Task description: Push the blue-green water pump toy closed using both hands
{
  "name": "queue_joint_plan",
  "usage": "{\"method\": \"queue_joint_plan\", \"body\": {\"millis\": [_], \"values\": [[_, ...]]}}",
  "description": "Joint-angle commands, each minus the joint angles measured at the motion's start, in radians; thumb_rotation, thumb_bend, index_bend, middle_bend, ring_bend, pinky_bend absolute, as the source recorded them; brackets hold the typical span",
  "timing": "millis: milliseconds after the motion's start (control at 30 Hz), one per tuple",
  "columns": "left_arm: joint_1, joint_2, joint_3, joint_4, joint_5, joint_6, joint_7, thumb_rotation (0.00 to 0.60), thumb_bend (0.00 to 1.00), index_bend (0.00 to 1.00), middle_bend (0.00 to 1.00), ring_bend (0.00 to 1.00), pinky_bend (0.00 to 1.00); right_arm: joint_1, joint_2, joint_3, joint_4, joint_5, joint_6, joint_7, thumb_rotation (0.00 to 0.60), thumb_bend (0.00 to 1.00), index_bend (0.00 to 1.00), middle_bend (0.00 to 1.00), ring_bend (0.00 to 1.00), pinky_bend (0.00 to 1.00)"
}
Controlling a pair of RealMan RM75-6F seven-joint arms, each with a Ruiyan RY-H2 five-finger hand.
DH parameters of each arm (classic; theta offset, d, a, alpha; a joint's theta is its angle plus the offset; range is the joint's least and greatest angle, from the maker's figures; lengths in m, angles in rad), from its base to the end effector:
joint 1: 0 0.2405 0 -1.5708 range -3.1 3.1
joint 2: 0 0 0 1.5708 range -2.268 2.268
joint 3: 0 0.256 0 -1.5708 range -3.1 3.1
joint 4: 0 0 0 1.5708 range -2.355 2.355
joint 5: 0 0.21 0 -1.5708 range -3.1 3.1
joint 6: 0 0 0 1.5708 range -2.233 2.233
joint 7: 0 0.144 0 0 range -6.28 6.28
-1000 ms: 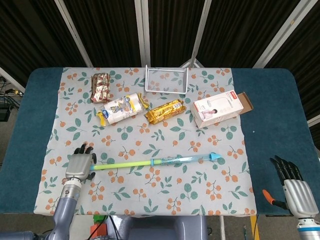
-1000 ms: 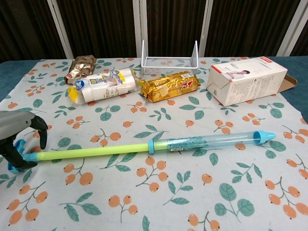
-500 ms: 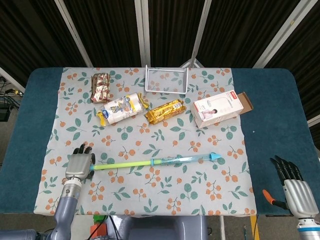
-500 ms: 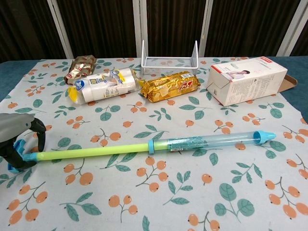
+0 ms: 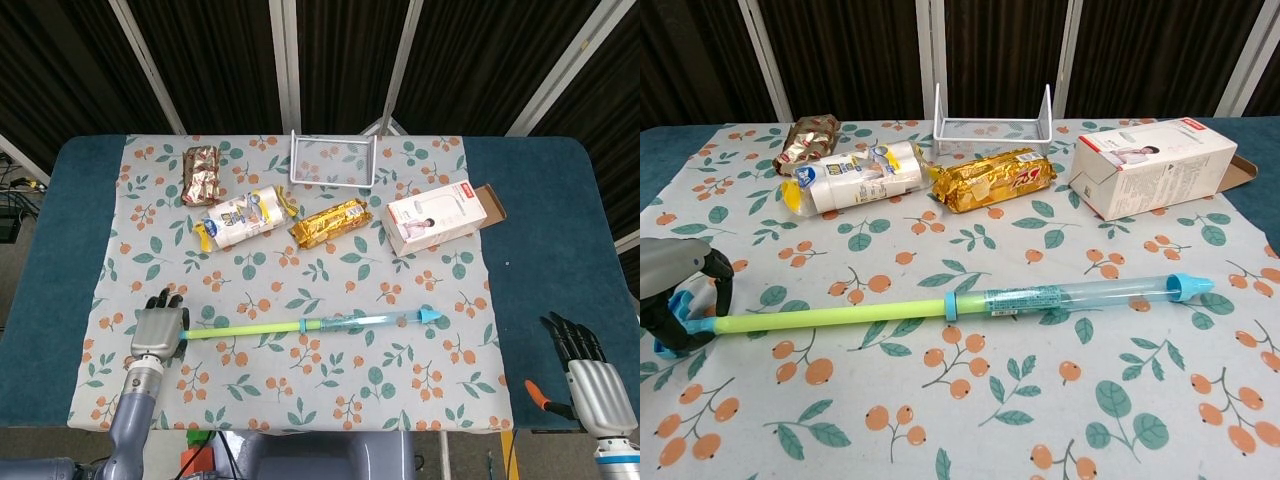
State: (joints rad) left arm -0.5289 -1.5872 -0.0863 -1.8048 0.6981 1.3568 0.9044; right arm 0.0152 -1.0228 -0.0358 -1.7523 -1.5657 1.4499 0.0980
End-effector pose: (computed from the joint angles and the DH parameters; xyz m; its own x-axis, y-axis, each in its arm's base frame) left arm -0.2031 0.2489 -0.0147 0.5240 0.4180 0.7421 0.8145 0.0091 -0.5801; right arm -0.3012 -0.1394 0.1576 0.2619 -0.1496 0.9534 -0.9637 0.0121 0.2666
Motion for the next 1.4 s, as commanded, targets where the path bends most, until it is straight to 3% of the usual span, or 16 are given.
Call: {"method": "queue_joint_plan", "body": {"millis": [33, 300, 533, 767, 1000, 1267, 1400], "values": [[-0.001, 0.001, -0.002, -0.001, 0.002, 0.001, -0.005, 0.600, 0.51, 0.55, 0.16, 0.01, 0.13, 0.001, 0.000, 0.000, -0.002, 0.000, -0.001, 0.001, 0.600, 0.31, 0.00, 0.00, 0.00, 0.00], [-0.007, 0.014, -0.015, -0.022, 0.017, 0.002, -0.027, 0.600, 0.51, 0.56, 0.17, 0.01, 0.13, 0.020, 0.003, 0.016, -0.032, -0.024, 0.001, 0.010, 0.600, 0.31, 0.00, 0.00, 0.00, 0.00], [-0.020, 0.035, -0.026, -0.062, 0.027, 0.013, -0.019, 0.600, 0.51, 0.57, 0.17, 0.01, 0.13, 0.098, 0.032, 0.051, -0.171, 0.016, -0.105, -0.139, 0.600, 0.31, 0.00, 0.00, 0.00, 0.00], [-0.041, 0.051, -0.045, -0.093, 0.021, 0.020, -0.002, 0.600, 0.51, 0.57, 0.17, 0.01, 0.13, 0.221, 0.002, 0.116, -0.295, 0.233, -0.280, -0.372, 0.600, 0.31, 0.00, 0.00, 0.00, 0.00], [-0.057, 0.067, -0.052, -0.114, 0.017, 0.027, 0.011, 0.600, 0.51, 0.57, 0.17, 0.01, 0.13, 0.329, -0.096, 0.144, -0.293, 0.486, -0.354, -0.602, 0.600, 0.31, 0.01, 0.00, 0.00, 0.00], [-0.067, 0.074, -0.046, -0.118, 0.010, 0.030, 0.016, 0.600, 0.51, 0.57, 0.17, 0.01, 0.13, 0.406, -0.200, 0.150, -0.234, 0.653, -0.318, -0.758, 0.600, 0.31, 0.25, 0.00, 0.00, 0.00], [-0.073, 0.075, -0.044, -0.116, 0.008, 0.034, 0.020, 0.600, 0.51, 0.57, 0.17, 0.01, 0.13, 0.423, -0.240, 0.163, -0.200, 0.684, -0.300, -0.754, 0.600, 0.31, 0.29, 0.00, 0.00, 0.00]]}}
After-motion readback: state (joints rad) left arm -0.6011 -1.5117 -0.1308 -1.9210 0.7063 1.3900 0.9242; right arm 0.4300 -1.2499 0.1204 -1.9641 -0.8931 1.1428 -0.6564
